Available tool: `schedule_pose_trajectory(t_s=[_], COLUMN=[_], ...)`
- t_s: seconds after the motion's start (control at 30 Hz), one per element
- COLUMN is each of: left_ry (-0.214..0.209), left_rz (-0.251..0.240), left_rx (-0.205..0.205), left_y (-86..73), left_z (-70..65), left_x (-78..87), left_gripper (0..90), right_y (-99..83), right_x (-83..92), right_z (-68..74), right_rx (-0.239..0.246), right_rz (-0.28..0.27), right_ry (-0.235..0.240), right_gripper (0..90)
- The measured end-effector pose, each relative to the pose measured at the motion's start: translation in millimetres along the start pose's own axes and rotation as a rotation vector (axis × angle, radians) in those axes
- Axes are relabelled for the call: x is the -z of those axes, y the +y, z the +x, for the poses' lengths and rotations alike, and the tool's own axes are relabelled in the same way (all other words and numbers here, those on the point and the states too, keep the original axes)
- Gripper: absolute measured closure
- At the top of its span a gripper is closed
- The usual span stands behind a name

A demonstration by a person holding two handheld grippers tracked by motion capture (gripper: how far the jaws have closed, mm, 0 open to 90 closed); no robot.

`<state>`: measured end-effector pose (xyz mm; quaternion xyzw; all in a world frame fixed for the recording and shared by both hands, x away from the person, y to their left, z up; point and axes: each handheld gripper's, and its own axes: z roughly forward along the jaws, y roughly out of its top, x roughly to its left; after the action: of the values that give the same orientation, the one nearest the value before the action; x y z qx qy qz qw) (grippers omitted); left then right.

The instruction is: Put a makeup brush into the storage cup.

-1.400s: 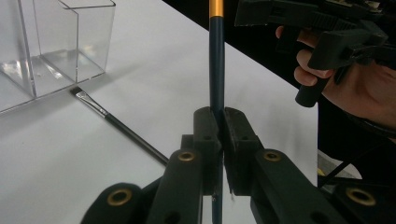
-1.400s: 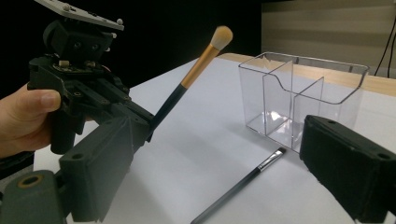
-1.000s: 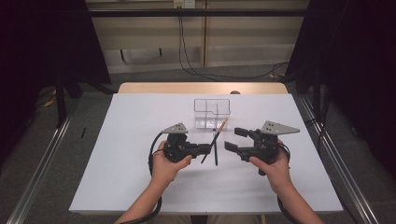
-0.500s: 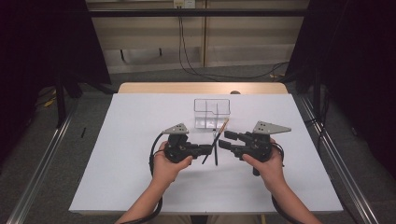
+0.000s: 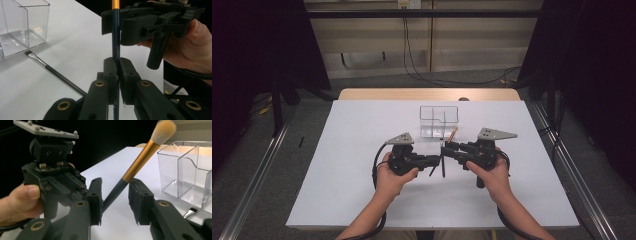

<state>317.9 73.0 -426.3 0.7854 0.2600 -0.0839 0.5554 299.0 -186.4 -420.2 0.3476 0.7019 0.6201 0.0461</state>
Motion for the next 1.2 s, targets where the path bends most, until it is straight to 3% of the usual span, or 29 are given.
schedule_pose_trajectory(t_s=[0.27, 0.37, 0.4, 0.77, 0.93, 1.03, 1.07, 1.2], left_ry=[-0.021, -0.024, -0.034, -0.049, -0.048, -0.049, -0.053, -0.061], left_rz=[-0.005, 0.007, 0.003, -0.047, -0.093, -0.125, -0.134, -0.121], left_rx=[0.002, 0.005, 0.008, 0.018, -0.001, -0.017, -0.022, -0.027], left_y=[-1.5, -1.7, -1.4, 4.1, 4.8, 3.5, 3.5, 4.1], left_z=[0.3, -1.2, -0.8, 3.3, 5.9, 6.2, 6.6, 8.6], left_x=[-1.9, -3.2, -3.4, 5.2, 8.0, 9.1, 9.5, 12.2], left_gripper=[84.5, 90.0, 87.2, 70.8, 53.1, 48.7, 42.7, 32.0], right_y=[-0.8, 0.3, 1.4, 6.4, 8.4, 8.3, 8.1, 10.2], right_x=[-2.8, -2.8, -3.6, -5.1, -4.1, -3.2, -2.7, -4.0], right_z=[-2.1, -0.7, -0.2, 2.0, 2.0, 1.8, 1.8, 2.3], right_rx=[-0.064, -0.053, -0.068, -0.022, -0.006, -0.008, -0.007, 0.005], right_rz=[-0.017, -0.008, 0.002, -0.006, -0.03, -0.039, -0.044, -0.049], right_ry=[0.042, 0.04, 0.069, 0.055, 0.052, 0.054, 0.056, 0.059], right_gripper=[79.2, 83.7, 83.8, 83.9, 83.9, 83.9, 83.8, 83.9])
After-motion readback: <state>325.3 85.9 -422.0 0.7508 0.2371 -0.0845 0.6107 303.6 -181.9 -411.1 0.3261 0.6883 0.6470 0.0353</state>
